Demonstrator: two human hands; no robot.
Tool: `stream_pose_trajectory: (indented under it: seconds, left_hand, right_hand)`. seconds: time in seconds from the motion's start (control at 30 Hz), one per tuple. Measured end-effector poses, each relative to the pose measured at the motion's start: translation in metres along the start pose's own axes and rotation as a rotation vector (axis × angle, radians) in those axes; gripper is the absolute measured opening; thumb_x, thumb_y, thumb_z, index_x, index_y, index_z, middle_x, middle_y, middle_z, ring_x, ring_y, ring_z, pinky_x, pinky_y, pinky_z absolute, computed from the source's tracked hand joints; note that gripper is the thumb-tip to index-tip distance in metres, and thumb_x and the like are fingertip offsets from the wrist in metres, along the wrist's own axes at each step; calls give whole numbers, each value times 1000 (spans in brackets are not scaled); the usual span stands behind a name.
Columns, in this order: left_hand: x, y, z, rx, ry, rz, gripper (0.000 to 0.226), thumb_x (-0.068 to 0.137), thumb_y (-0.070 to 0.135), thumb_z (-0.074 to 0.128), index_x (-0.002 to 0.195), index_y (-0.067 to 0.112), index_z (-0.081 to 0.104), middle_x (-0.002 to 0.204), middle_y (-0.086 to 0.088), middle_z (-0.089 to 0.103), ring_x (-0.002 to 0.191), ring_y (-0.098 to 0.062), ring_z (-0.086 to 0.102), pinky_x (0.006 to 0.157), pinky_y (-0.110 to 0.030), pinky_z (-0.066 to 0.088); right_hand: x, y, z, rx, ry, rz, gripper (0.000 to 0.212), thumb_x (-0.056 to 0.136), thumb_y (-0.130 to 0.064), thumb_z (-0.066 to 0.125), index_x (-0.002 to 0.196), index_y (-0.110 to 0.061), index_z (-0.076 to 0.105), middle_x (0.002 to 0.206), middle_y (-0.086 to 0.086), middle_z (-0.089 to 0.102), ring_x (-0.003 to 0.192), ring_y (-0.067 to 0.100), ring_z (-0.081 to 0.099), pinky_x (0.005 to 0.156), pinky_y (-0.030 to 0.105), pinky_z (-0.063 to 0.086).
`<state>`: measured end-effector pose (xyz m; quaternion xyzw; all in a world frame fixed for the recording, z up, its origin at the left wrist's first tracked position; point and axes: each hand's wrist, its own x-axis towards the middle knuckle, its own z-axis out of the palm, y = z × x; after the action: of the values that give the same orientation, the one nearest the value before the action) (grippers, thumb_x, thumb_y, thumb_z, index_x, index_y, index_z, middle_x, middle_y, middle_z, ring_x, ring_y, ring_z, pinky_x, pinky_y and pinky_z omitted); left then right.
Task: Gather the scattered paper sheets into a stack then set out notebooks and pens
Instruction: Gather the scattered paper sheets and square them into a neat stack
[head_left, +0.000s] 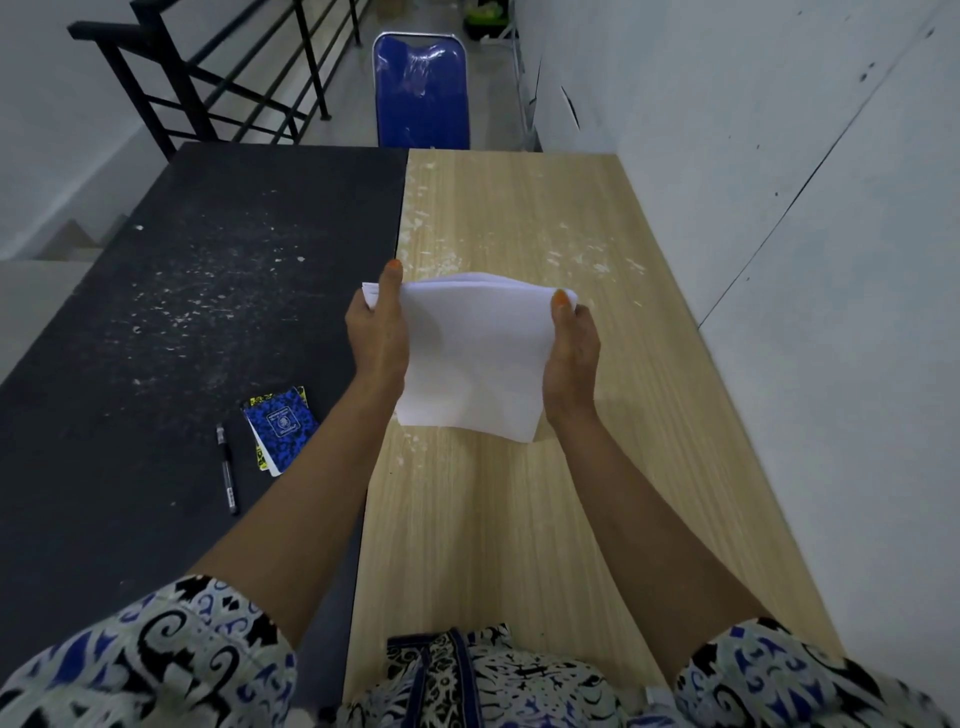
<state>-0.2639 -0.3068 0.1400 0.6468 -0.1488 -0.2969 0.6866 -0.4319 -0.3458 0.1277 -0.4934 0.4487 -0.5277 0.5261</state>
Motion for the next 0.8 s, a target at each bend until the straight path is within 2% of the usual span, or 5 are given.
stream_pose_trajectory:
  seconds: [0.37,0.5,0.53,0.67,0.8]
  left_hand:
    - [1,-2,-4,9,-23,16,40,85,52,60,102,16,63,93,-2,64,85,-19,63,78,-39,53]
    - [0,-2,-5,15,-47,24,38,86,54,58,102,20,61,97,-3,64,90,-20,64,80,-39,52]
    - [1,-3,-6,26,-68,30,40,86,58,57,105,24,58,103,-3,63,94,-20,63,83,-39,51]
    - [3,-19,-25,95,-330,107,72,75,67,65,124,16,50,117,-8,61,103,-22,62,82,-36,55]
    - [0,-40,-40,198,-441,125,51,69,23,82,115,18,58,108,-1,66,97,-10,66,76,-27,56]
  right_hand:
    - [11,-18,15,-50,129,148,37,94,-36,48,63,-17,45,66,-5,48,63,12,48,64,29,38]
    - [6,-19,15,-50,128,76,41,98,-35,46,92,3,60,74,1,59,69,15,56,70,33,44]
    - [7,-15,11,-19,72,53,42,98,-38,46,98,2,59,110,14,59,74,15,59,72,32,46]
    - [12,20,-12,-54,-239,75,54,82,-47,67,122,-13,51,118,8,62,104,22,64,84,42,56]
    - [4,53,-27,-273,-200,138,54,74,-20,73,123,-15,52,114,2,62,104,20,61,86,40,52]
